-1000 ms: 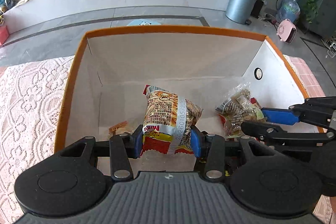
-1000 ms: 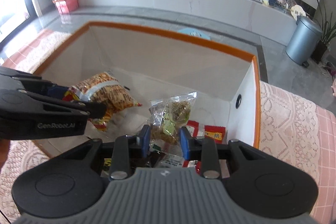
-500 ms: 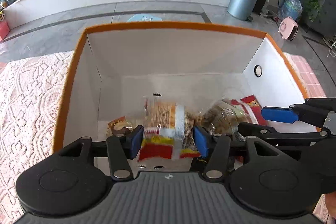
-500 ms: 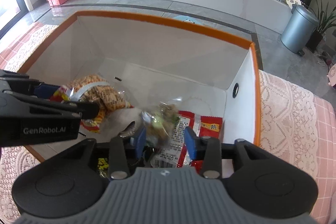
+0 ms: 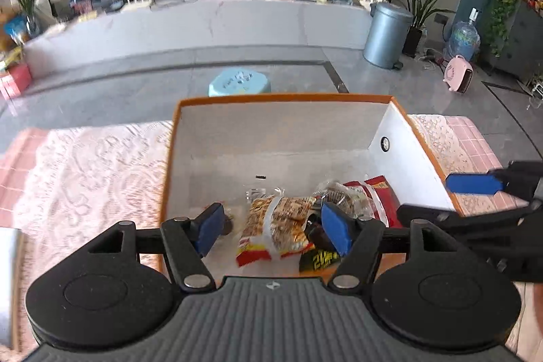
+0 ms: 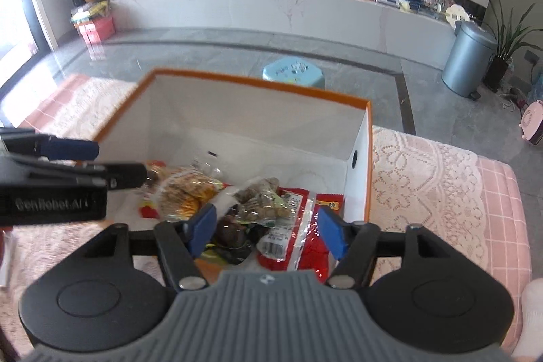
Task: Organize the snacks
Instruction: 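Withdraw both tools from the box toward the remaining snacks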
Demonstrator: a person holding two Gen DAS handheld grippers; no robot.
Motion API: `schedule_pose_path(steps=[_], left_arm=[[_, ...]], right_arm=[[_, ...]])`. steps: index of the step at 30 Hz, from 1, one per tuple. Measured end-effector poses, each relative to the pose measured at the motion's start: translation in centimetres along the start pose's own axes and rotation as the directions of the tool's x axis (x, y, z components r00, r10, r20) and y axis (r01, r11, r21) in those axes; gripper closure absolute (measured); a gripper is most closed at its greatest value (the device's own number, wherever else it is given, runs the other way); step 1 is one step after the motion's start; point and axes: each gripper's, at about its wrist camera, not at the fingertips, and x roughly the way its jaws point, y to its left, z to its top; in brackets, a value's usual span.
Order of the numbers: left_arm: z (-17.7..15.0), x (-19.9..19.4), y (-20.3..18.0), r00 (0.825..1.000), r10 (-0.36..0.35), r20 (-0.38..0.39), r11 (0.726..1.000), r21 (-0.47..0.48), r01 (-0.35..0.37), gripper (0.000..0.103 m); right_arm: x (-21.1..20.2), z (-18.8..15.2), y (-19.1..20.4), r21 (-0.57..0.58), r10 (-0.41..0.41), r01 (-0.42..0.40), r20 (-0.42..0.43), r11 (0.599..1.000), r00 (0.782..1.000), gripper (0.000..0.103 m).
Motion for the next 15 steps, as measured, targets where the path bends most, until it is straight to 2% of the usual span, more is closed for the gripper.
schedule_pose_path(steps=[6, 12, 15], left_arm=[[-2.3, -5.2, -0.4, 0.997, -0.028, 0.077, 1.0, -0.001, 0.028, 0.025], [-5.2, -9.1, -1.4, 0.991, -0.014, 0.135, 1.0, 0.006, 0.013, 0.025], [-7.2, -10.5, -2.2, 0.987, -0.032, 0.155, 0.999, 0.019, 0.029, 0.025]], right_arm=[[-5.7, -2.1, 0.8, 0.015, 0.028, -0.029, 0.084, 0.999, 0.996, 0.032], [-10.2, -5.8, 1.4, 0.042, 0.052, -0.058, 0.145, 0.997, 0.988, 0.028], [-11.8, -7.8, 1.7, 0.053, 0.045, -0.056, 0.188, 0.997, 0.981, 0.027]])
